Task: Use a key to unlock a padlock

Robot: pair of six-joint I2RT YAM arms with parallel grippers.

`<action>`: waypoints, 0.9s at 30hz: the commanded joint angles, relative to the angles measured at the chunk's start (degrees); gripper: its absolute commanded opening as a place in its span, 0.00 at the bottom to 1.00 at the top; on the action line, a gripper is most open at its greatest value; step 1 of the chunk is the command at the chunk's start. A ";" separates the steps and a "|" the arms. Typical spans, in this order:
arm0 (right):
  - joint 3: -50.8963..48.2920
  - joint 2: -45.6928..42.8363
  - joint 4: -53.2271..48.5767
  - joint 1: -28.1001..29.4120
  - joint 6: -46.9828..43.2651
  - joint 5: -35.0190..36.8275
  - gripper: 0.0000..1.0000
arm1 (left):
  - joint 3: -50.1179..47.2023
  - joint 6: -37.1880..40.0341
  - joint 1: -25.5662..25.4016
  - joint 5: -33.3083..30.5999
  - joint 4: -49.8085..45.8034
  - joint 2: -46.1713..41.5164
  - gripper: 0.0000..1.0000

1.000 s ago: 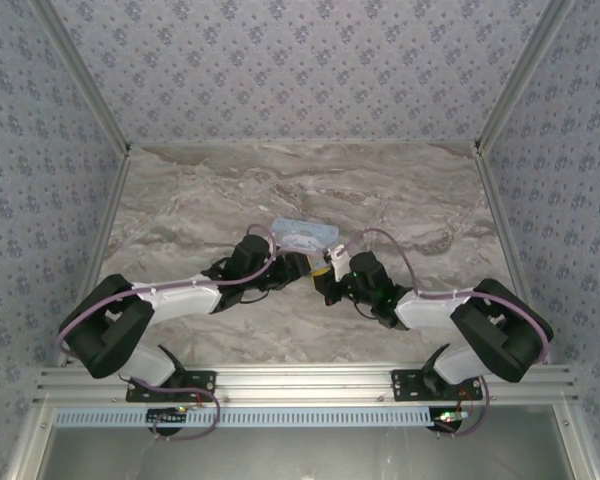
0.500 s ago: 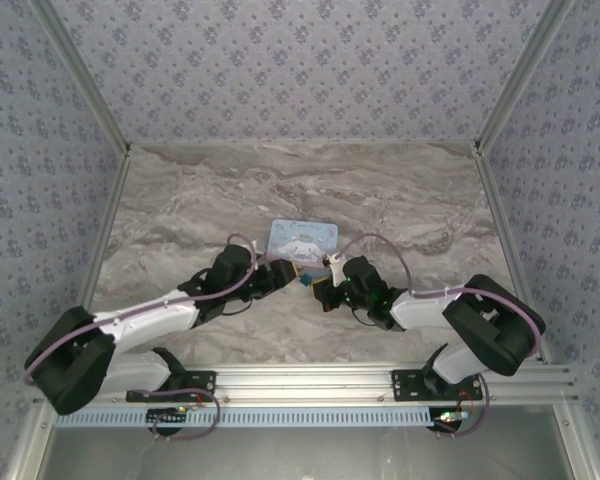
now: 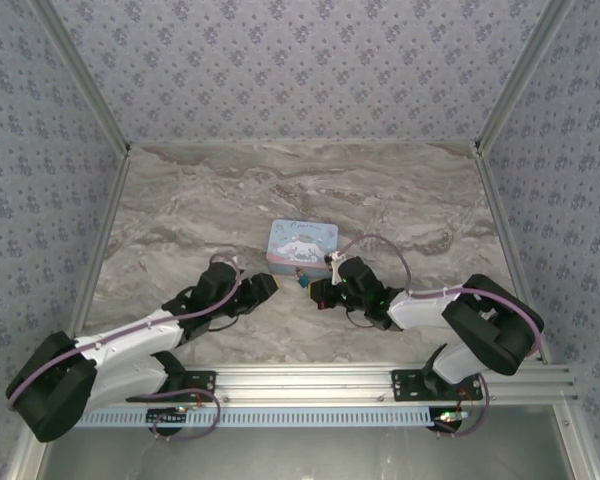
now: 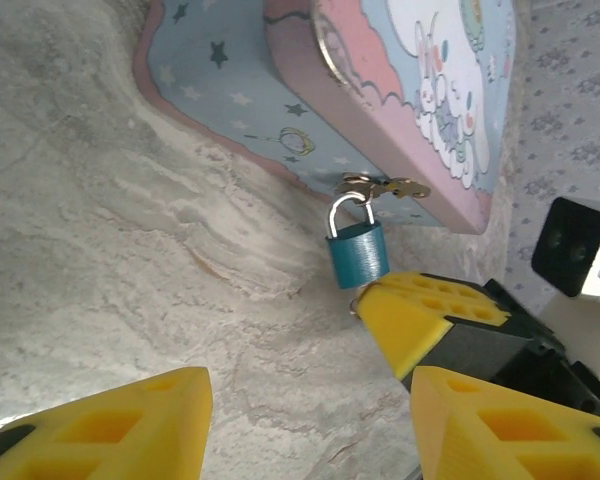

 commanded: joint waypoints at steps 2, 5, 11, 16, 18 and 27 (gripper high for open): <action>0.86 0.47 1.12 0.49 5.56 -0.77 0.00 | -0.89 -4.14 0.13 0.35 7.31 1.84 0.52; 1.41 0.86 -0.04 0.49 6.97 -1.07 0.00 | -0.97 -5.44 0.16 1.45 11.07 4.58 0.50; 2.05 1.50 -0.22 0.48 8.46 -1.05 0.00 | -0.69 -8.94 -0.25 3.43 20.59 12.06 0.46; 3.23 1.86 -0.95 0.66 8.81 -1.03 0.00 | 0.06 -10.15 -0.69 3.31 23.91 15.21 0.43; 3.71 1.95 -1.28 0.87 8.96 -0.90 0.00 | 0.46 -10.20 -0.70 3.31 23.83 15.70 0.42; 5.26 2.22 -3.74 1.64 9.32 0.95 0.00 | 1.57 -11.26 -0.59 5.32 29.24 22.33 0.40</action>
